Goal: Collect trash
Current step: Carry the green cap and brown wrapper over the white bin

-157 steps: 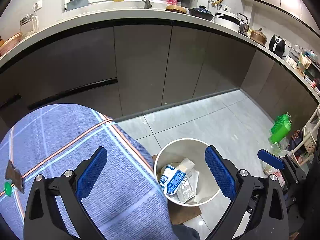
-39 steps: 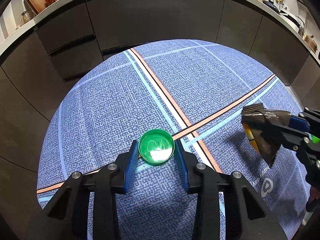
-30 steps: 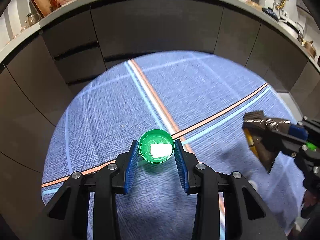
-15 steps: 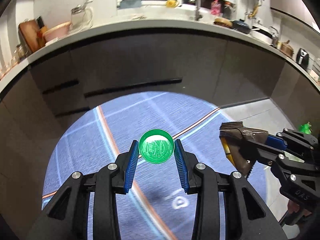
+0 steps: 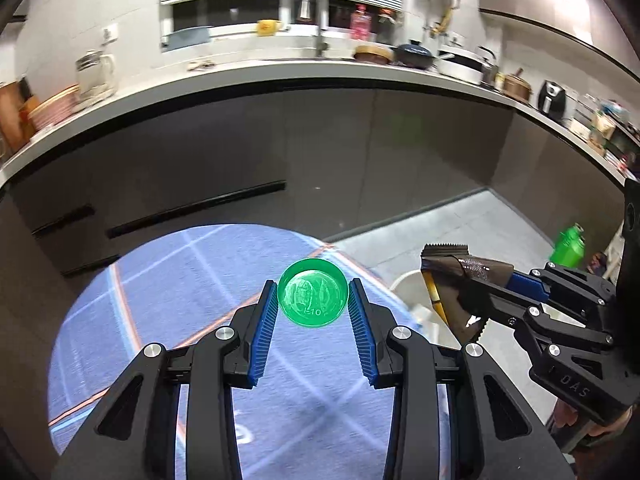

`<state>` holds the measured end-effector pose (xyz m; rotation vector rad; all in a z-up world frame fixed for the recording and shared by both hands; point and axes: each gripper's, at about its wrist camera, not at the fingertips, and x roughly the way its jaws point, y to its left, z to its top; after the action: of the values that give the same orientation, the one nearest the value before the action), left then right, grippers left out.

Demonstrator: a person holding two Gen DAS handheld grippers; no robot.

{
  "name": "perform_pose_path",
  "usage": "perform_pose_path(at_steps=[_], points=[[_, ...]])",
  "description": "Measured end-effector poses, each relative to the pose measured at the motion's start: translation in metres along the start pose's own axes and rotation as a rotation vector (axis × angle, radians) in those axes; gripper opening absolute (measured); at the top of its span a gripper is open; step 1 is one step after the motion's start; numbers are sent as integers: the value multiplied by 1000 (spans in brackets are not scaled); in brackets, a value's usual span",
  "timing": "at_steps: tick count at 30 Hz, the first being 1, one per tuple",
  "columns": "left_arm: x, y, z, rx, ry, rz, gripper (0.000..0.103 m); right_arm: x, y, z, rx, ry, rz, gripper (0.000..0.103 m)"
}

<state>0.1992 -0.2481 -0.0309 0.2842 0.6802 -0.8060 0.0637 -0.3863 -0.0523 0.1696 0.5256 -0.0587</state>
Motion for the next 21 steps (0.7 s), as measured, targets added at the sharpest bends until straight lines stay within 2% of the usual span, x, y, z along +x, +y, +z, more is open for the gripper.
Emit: perform_pose_path(at_steps=[6, 11, 21], points=[[30, -45, 7, 37, 30, -57, 34, -19, -36, -14, 47, -10, -70, 19], [47, -65, 8, 36, 46, -96, 34, -32, -74, -32, 110, -6, -120, 19], [97, -114, 10, 79, 104, -160, 34, -28, -122, -73, 204, 51, -188, 19]])
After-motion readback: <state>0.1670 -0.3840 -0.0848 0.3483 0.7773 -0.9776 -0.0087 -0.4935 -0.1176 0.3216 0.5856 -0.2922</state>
